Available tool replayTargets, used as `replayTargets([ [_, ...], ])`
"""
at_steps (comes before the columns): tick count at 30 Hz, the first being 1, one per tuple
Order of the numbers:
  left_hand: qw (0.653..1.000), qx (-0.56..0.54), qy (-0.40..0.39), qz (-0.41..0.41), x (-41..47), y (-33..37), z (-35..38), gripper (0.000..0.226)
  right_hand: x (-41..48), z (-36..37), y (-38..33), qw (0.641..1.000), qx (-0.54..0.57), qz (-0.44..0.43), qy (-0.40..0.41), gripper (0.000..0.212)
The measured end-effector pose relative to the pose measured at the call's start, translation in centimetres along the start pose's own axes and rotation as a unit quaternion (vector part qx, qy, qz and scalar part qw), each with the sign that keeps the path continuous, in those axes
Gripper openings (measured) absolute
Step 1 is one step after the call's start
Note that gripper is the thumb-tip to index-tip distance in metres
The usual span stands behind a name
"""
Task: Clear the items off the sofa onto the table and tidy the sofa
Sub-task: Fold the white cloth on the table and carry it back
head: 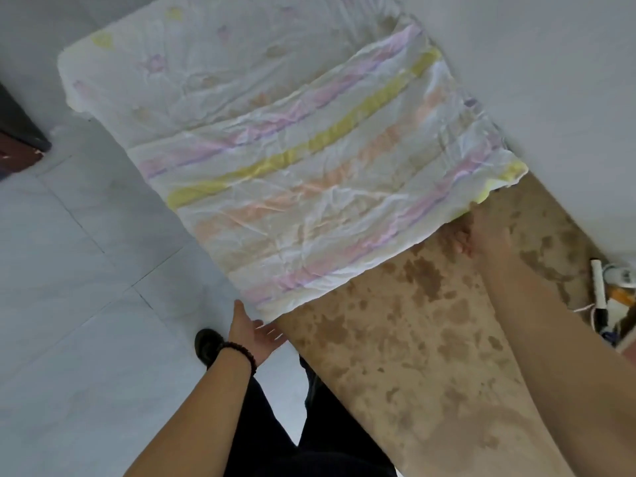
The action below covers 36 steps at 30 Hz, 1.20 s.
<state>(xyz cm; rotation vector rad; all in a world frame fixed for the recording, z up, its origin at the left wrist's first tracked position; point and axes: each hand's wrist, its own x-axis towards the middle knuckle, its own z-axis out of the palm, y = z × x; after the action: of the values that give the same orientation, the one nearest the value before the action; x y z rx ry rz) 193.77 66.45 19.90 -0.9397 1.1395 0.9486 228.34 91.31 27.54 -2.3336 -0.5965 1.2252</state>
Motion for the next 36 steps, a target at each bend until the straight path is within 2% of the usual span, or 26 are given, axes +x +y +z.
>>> replayTargets([
  [2, 0.994, -0.089, -0.065, 0.023, 0.6, -1.2, 0.5, 0.081, 1.9, 0.0, -0.5, 0.999, 0.048, -0.011, 0.015, 0.035],
  [4, 0.984, -0.112, -0.091, 0.105, 0.8, -1.4, 1.4, 0.065, 2.9, 0.1, -0.9, 0.997, 0.075, -0.03, 0.005, 0.022],
  [8, 0.971, -0.131, -0.056, 0.192, -0.7, -1.9, 1.8, 0.04, 4.0, -0.2, -0.9, 0.992, 0.107, -0.014, -0.059, 0.02],
  [11, 0.955, -0.172, -0.011, 0.242, -3.1, -2.7, 0.1, 0.032, 3.4, -1.2, -0.7, 0.98, 0.168, 0.003, -0.103, 0.015],
  [13, 0.939, -0.204, -0.008, 0.276, -5.0, -3.1, -1.6, 0.035, 2.7, -2.1, -0.7, 0.969, 0.216, 0.004, -0.123, 0.018],
  [16, 0.926, -0.227, -0.011, 0.302, -7.5, -3.5, -4.6, 0.04, 1.7, -3.3, -0.9, 0.963, 0.235, -0.038, -0.127, 0.025],
  [19, 0.919, -0.192, 0.009, 0.344, -9.2, -4.9, -7.3, 0.045, 1.3, -5.0, -1.0, 0.971, 0.207, -0.068, -0.1, 0.031],
  [21, 0.91, -0.165, 0.043, 0.379, -9.8, -6.6, -8.9, 0.053, 0.9, -5.9, -0.7, 0.974, 0.192, -0.091, -0.079, 0.024],
  [25, 0.898, -0.188, 0.059, 0.393, -10.6, -10.1, -11.2, 0.057, -2.1, -8.4, 0.8, 0.979, 0.174, -0.097, -0.039, 0.042],
  [29, 0.901, -0.183, 0.05, 0.39, -11.0, -14.2, -12.9, 0.057, -3.0, -12.9, 2.7, 0.973, 0.205, -0.108, -0.017, 0.05],
  [33, 0.902, -0.165, 0.05, 0.395, -11.2, -18.0, -13.3, 0.058, -4.4, -16.6, 3.5, 0.966, 0.22, -0.128, -0.045, 0.031],
  [36, 0.902, -0.166, 0.054, 0.394, -11.0, -20.8, -13.5, 0.06, -3.1, -19.1, 4.5, 0.965, 0.219, -0.134, -0.054, 0.026],
])
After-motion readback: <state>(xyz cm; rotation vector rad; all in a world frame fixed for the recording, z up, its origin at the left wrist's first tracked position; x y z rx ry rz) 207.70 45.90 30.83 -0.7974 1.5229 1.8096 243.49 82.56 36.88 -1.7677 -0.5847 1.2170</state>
